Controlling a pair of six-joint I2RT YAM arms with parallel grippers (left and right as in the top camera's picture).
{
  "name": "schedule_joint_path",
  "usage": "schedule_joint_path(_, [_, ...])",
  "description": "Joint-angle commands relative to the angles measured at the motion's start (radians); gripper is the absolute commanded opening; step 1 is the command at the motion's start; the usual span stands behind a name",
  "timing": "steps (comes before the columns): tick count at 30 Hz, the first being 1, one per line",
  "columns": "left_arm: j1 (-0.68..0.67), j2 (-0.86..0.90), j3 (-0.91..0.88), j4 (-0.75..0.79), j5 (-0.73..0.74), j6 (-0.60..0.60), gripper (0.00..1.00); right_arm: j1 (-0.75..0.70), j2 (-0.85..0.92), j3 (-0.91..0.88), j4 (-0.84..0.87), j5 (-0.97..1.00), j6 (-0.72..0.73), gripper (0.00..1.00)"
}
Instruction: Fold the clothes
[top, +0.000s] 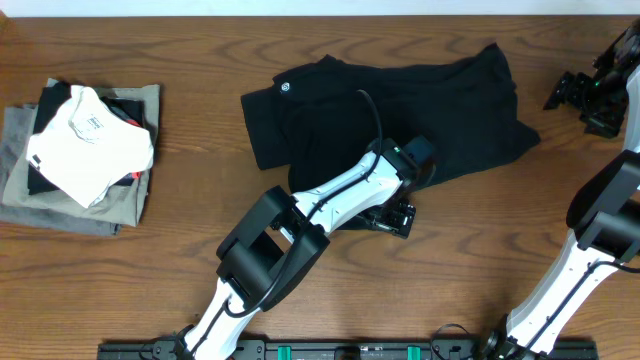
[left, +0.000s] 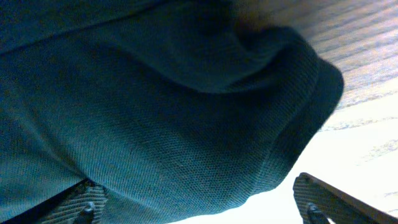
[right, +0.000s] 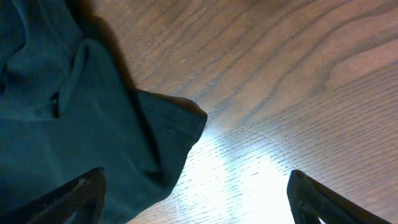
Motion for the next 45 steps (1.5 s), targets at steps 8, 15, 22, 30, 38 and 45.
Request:
schedule_joint_path(8, [-0.002,0.045,-0.004,0.012,0.015,0.021,0.83,0.008,0.011,-0.050,0.050,-0.008,-0.016,0.82])
schedule_joint_path(15, [-0.002,0.048,-0.004,0.002,0.014,0.021,0.66,0.009,0.011,-0.146,0.162,-0.064,-0.012,0.70])
schedule_joint_path(22, [-0.002,0.048,-0.004,-0.021,0.014,0.021,0.53,0.014,0.011,-0.235,0.255,-0.076,-0.003,0.65])
schedule_joint_path(30, [-0.002,0.048,-0.004,-0.023,0.014,0.021,0.44,0.027,0.011,-0.288,0.288,-0.075,0.040,0.60])
schedule_joint_path(38, [-0.002,0.048,-0.004,-0.027,0.014,0.021,0.44,0.027,0.011,-0.366,0.340,-0.075,0.071,0.57])
schedule_joint_path(45, [-0.002,0.048,-0.004,-0.030,0.014,0.021,0.44,0.027,0.011,-0.443,0.408,-0.076,0.078,0.53])
